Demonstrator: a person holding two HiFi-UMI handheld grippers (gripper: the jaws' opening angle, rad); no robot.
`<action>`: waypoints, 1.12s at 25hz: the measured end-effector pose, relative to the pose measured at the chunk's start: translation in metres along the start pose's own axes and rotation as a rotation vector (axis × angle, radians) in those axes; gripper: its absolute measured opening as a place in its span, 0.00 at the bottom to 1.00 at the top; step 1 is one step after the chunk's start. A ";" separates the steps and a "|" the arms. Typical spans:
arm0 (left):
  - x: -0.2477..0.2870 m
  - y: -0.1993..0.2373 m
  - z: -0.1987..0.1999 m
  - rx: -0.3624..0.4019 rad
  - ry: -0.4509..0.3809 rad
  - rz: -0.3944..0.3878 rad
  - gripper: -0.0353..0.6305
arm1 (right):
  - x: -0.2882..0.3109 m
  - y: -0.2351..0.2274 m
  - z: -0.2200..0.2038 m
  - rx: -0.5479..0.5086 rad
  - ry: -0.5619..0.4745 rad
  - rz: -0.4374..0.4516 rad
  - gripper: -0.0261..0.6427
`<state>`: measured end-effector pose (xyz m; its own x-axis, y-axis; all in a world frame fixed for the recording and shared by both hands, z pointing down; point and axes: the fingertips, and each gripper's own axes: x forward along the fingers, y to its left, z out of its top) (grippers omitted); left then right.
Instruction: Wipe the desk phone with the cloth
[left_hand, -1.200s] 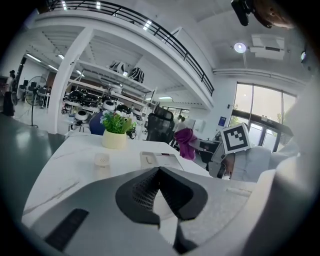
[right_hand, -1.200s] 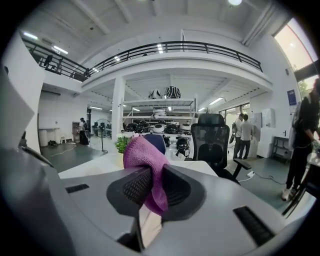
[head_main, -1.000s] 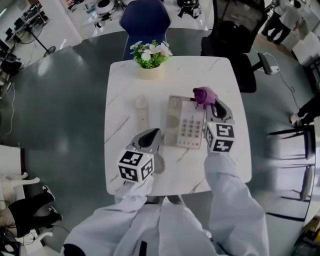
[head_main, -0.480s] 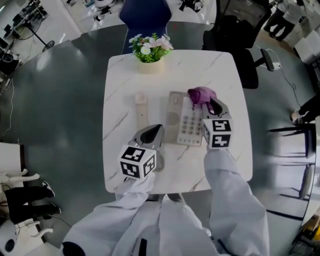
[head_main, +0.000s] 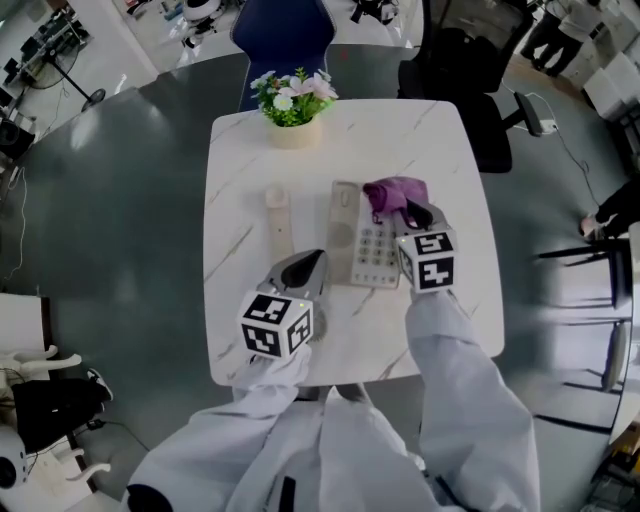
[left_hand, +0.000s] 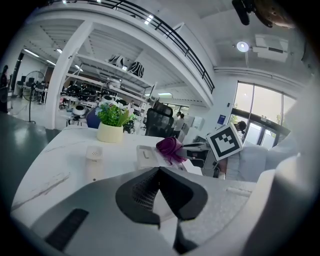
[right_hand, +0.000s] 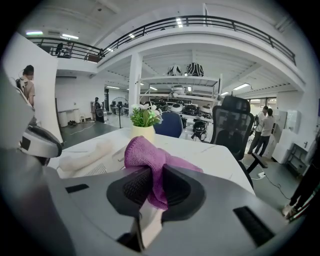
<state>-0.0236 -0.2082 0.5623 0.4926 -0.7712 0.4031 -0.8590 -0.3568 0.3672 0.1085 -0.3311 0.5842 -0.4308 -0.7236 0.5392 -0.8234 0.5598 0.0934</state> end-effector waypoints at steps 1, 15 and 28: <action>-0.001 -0.001 0.000 0.000 0.000 0.000 0.05 | 0.000 0.001 -0.001 0.002 0.008 0.007 0.09; -0.013 -0.008 -0.006 -0.001 0.003 0.004 0.05 | -0.006 0.015 -0.016 0.029 0.100 0.053 0.09; -0.026 -0.009 -0.011 -0.002 -0.004 -0.001 0.05 | -0.014 0.027 -0.029 0.048 0.136 0.063 0.09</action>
<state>-0.0268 -0.1792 0.5575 0.4925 -0.7733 0.3994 -0.8585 -0.3563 0.3689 0.1032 -0.2945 0.6041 -0.4308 -0.6245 0.6515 -0.8145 0.5800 0.0173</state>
